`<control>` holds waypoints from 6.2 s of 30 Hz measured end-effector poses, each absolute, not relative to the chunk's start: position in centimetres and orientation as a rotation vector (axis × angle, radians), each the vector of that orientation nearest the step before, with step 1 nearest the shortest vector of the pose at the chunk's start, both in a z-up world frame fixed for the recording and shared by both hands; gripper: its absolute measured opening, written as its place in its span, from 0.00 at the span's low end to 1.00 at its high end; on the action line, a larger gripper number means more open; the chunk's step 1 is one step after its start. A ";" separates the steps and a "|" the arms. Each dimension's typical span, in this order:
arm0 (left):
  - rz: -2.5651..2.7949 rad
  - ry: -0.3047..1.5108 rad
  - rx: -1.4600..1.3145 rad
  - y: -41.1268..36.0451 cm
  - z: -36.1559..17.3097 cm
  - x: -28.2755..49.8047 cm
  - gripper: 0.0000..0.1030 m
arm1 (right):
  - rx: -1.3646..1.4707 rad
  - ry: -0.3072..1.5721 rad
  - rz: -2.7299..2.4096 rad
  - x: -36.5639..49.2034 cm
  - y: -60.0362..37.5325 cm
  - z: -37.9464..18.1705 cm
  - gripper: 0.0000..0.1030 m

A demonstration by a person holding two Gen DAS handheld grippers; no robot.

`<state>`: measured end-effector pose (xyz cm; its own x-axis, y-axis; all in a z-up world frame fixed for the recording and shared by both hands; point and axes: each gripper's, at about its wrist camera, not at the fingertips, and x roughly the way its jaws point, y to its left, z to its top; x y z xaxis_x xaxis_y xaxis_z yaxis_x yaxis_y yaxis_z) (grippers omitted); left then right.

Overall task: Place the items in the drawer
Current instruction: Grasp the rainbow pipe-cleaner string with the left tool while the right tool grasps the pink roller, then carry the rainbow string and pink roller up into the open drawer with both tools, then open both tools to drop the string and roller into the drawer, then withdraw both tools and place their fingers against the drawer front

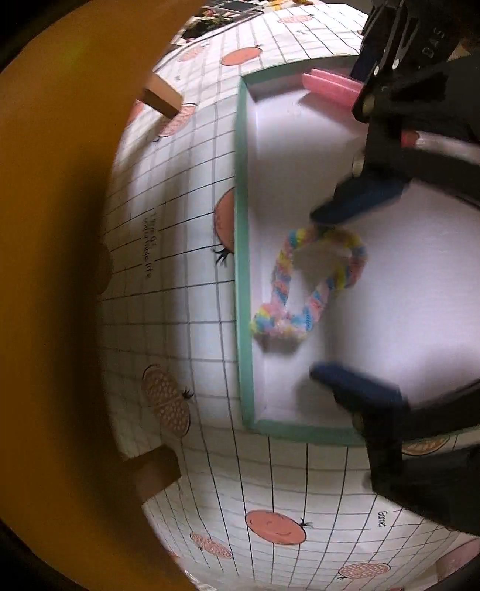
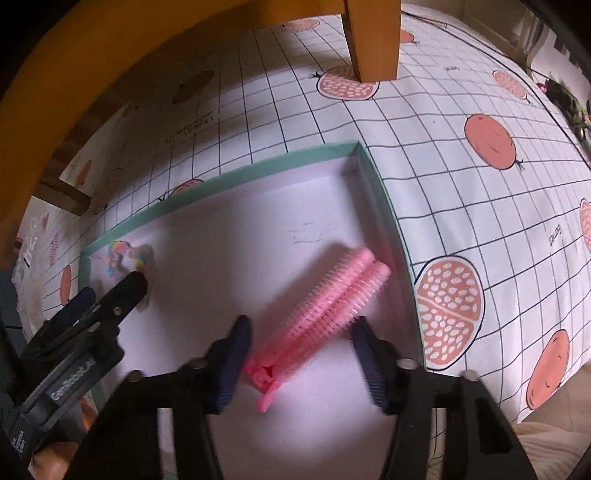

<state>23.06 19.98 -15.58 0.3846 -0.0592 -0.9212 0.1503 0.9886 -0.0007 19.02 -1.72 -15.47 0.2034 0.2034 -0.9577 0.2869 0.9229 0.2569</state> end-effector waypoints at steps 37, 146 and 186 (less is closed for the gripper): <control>-0.160 1.198 0.049 21.9 -14.8 17.7 0.33 | 0.401 1.339 0.048 16.9 1.0 -13.3 0.31; -0.254 0.706 -0.102 25.4 10.8 25.6 0.64 | 0.213 0.893 0.032 26.4 0.4 12.5 0.47; -0.125 0.584 -0.092 27.0 10.6 18.2 1.00 | 0.206 0.832 0.023 21.2 -0.5 11.3 1.00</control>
